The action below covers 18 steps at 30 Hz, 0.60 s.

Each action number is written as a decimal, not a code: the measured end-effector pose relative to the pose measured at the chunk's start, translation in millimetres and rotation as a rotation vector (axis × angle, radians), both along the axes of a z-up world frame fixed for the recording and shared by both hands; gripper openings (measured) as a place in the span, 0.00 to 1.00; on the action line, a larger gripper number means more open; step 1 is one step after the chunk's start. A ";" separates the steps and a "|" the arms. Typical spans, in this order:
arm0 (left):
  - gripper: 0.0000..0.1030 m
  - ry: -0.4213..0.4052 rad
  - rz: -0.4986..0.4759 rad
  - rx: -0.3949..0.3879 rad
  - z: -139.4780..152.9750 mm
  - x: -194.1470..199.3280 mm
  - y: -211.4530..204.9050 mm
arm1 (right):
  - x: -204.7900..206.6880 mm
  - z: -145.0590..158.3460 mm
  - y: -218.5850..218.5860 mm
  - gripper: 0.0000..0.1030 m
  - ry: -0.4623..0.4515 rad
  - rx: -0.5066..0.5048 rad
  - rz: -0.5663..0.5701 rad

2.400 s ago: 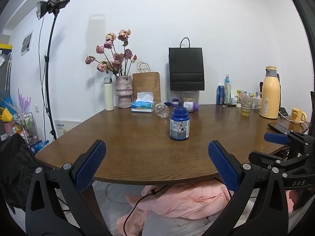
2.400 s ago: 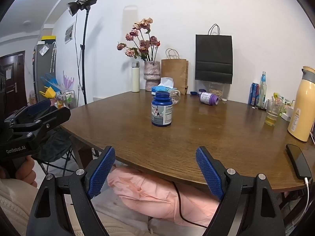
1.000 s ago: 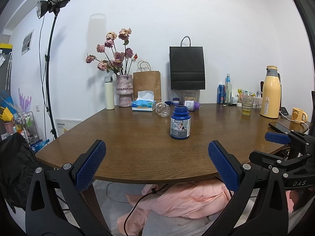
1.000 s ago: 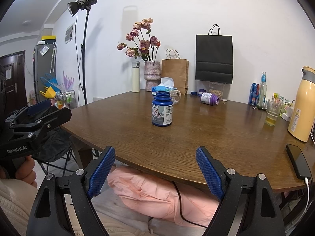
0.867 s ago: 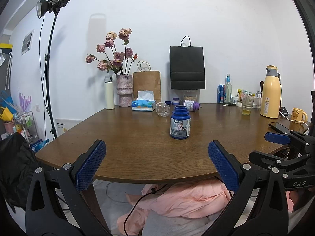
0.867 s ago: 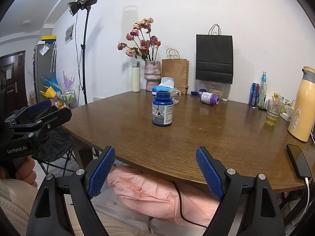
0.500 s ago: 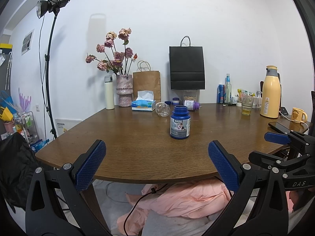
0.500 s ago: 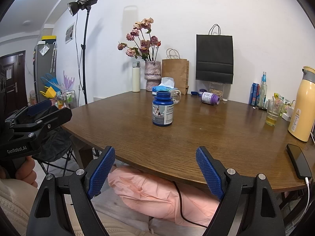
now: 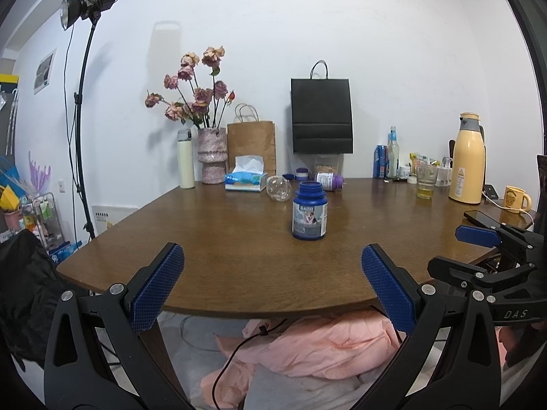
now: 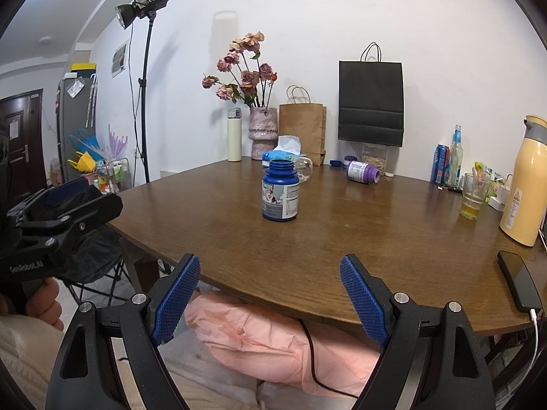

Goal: Flip cup upright

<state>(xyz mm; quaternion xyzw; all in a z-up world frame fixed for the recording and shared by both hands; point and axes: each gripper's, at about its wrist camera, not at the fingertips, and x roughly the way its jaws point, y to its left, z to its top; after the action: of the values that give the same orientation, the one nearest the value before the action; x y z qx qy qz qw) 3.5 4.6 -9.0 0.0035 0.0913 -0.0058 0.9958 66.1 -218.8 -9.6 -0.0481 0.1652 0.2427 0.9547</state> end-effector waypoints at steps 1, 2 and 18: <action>1.00 -0.001 -0.005 -0.007 0.2 2.6 0.7 | 1.3 0.6 -0.1 0.86 -0.003 0.001 -0.001; 1.00 0.003 -0.012 -0.014 0.3 7.0 1.0 | 3.0 1.8 0.2 0.86 -0.007 0.003 -0.002; 1.00 0.187 -0.159 -0.026 73.8 186.4 -1.8 | 189.8 66.7 -21.7 0.86 0.081 -0.008 -0.046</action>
<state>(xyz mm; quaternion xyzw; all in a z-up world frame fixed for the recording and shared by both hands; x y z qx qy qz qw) 190.0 2.8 64.8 -0.0026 0.1833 -0.0864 0.9793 256.0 -240.5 57.1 -0.0384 0.2059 0.2219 0.9523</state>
